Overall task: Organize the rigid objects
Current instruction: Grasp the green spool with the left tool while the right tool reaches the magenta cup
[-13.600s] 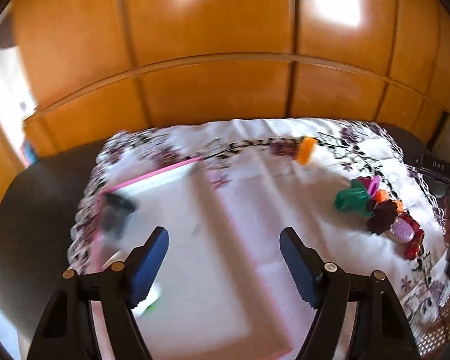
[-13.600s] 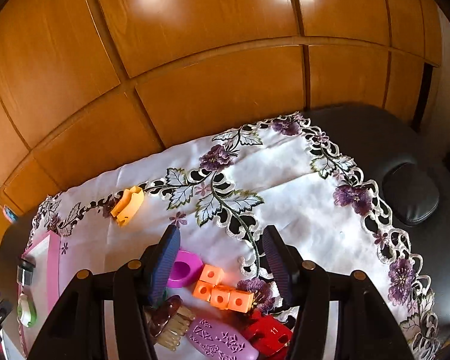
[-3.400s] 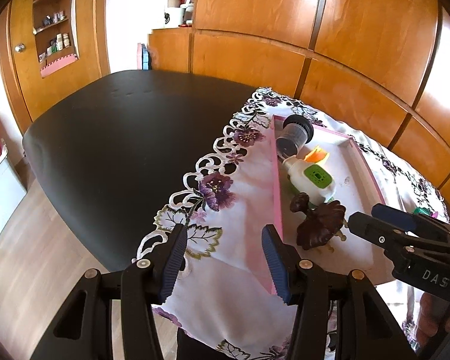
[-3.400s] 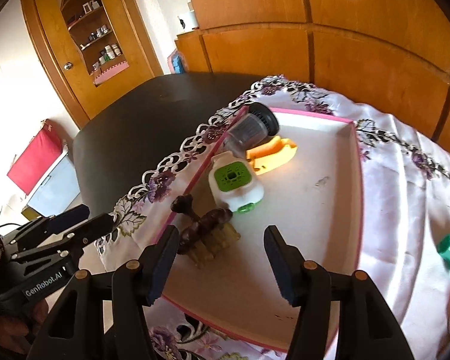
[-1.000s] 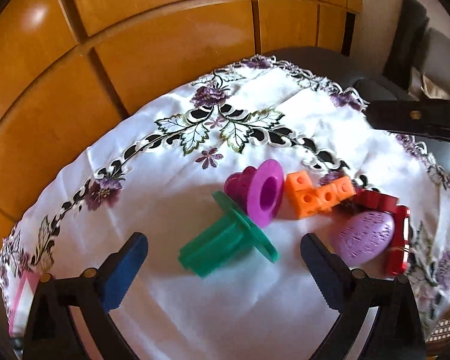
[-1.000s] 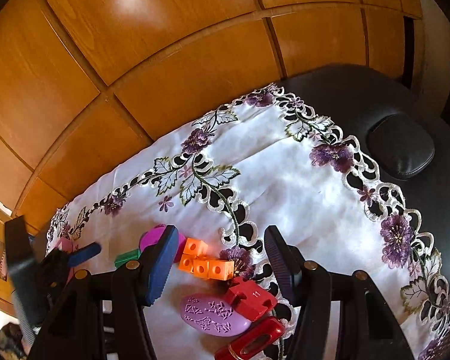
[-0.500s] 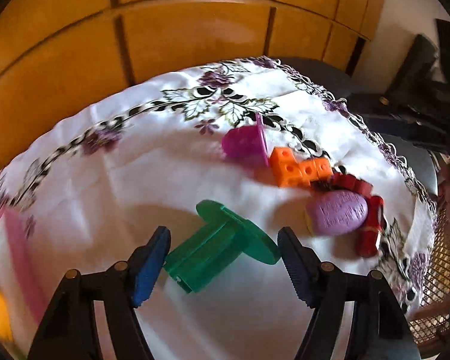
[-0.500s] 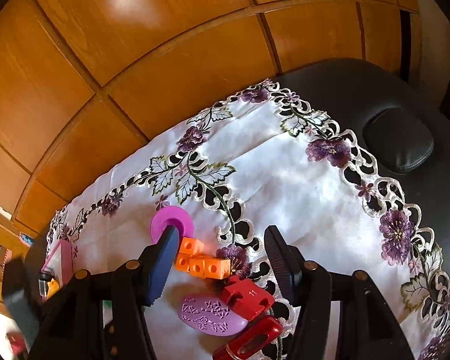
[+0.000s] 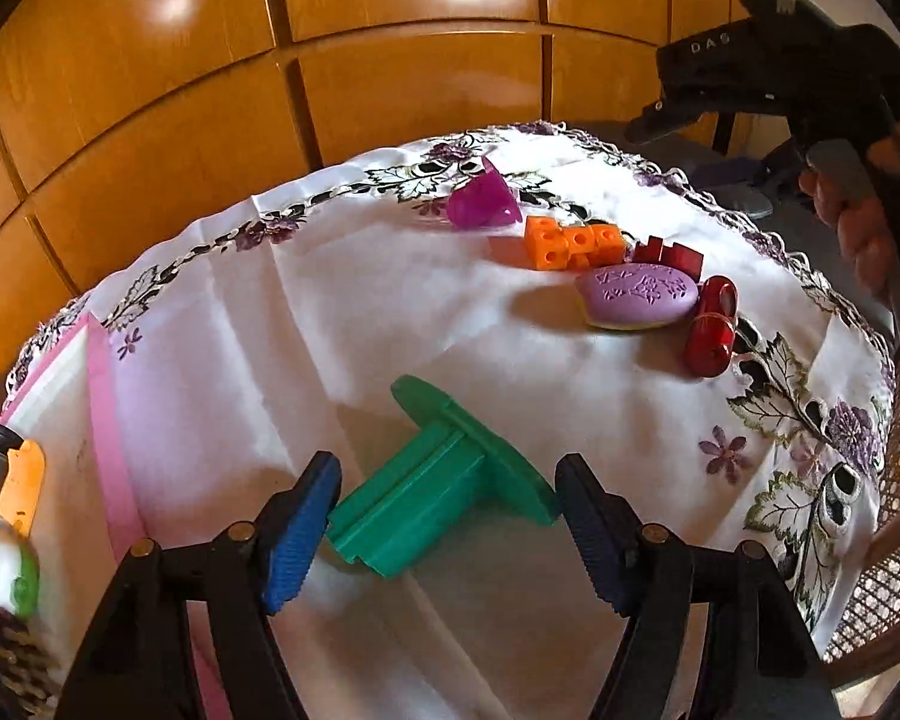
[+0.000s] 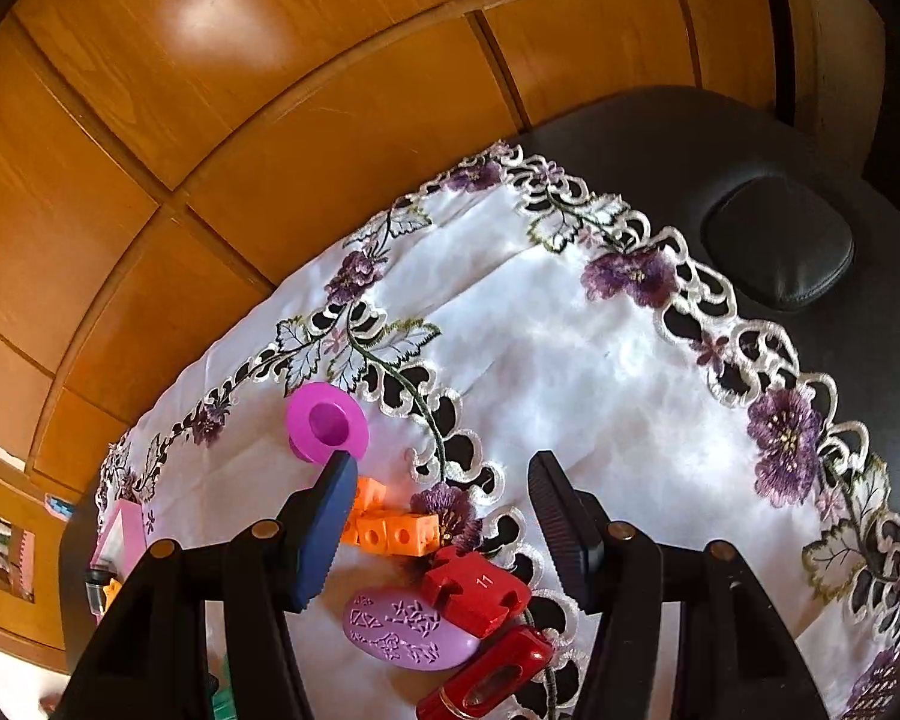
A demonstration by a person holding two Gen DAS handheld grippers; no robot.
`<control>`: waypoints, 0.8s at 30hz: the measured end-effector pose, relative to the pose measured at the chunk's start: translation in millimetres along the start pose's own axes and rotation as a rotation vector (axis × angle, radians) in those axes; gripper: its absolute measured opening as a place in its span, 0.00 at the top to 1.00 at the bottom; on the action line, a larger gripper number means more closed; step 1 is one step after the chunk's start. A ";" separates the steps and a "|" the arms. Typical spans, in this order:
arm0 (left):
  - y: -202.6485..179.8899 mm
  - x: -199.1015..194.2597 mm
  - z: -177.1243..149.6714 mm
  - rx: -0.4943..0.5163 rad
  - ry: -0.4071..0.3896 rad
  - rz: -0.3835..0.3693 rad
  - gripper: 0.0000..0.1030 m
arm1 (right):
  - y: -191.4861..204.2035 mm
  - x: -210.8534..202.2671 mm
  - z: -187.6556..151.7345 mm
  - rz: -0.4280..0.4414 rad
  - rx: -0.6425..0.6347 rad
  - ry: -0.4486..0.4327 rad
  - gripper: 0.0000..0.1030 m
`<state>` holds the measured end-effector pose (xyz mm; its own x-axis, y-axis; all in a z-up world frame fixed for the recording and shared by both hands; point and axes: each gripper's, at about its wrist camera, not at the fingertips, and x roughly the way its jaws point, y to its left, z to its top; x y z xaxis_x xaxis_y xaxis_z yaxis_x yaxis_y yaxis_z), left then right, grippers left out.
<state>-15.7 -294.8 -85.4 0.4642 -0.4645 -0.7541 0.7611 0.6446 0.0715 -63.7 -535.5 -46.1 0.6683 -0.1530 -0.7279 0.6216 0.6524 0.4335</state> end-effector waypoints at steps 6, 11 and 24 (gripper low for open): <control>-2.2 -1.7 -5.1 -0.009 -0.029 0.013 0.28 | 7.0 7.3 -4.0 0.000 -0.034 0.036 0.42; -2.6 -2.4 -7.1 -0.012 -0.040 0.015 0.28 | 31.1 18.9 -13.3 0.077 -0.134 0.117 0.42; 6.9 -4.4 -7.5 -0.063 -0.052 -0.042 0.28 | 134.6 58.8 -21.0 -0.116 -0.749 0.153 0.38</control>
<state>-16.0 -283.8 -86.5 0.4563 -0.5219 -0.7206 0.7514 0.6599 -0.0022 50.7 -441.1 -41.7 0.5180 -0.1820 -0.8358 0.2049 0.9751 -0.0854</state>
